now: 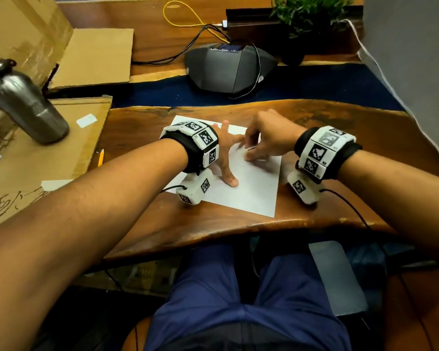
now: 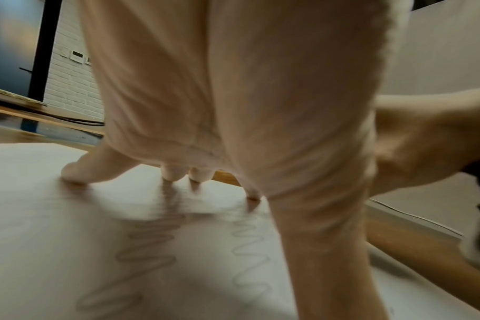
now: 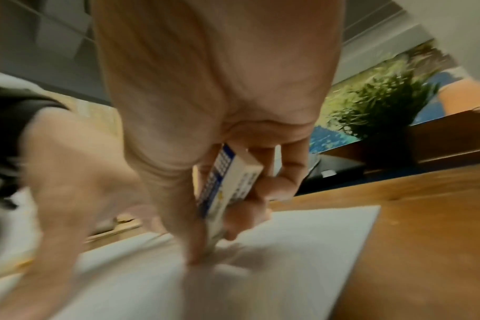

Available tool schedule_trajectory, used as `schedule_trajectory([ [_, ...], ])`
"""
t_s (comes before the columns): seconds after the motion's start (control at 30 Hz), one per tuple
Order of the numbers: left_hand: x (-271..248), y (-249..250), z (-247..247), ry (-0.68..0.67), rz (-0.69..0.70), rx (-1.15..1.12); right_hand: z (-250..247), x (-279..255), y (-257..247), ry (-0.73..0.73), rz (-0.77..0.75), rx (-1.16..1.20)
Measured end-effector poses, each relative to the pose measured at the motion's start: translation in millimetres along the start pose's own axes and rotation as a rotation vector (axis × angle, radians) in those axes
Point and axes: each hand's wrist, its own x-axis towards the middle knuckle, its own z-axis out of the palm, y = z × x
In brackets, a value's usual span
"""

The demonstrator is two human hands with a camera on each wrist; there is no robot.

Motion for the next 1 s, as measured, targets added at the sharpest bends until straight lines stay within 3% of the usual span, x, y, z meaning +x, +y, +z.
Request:
schedule_trajectory([
  [0.17, 0, -3, 0, -0.006, 0.036, -0.028, 11, -14, -24, -0.173, -0.159, -0.02],
  [0.33, -3, -1, 1, 0.006, 0.009, -0.012, 5, 3, -6, -0.007, -0.05, 0.007],
  [0.47, -5, -4, 2, 0.042, 0.063, -0.031, 11, -7, -22, -0.161, -0.151, 0.002],
  [0.6, -3, -2, 3, 0.021, 0.013, -0.009, 1, 6, -6, -0.006, -0.038, 0.002],
  [0.77, -5, -3, 3, 0.031, 0.078, -0.027, 11, -9, -25, -0.195, -0.176, -0.004],
  [0.9, -4, -2, 3, 0.034, 0.025, -0.021, 0, 3, -11, -0.077, -0.055, 0.004],
  [1.0, -5, -1, 1, 0.021, 0.04, -0.024, 9, -6, -24, -0.094, -0.134, -0.024],
])
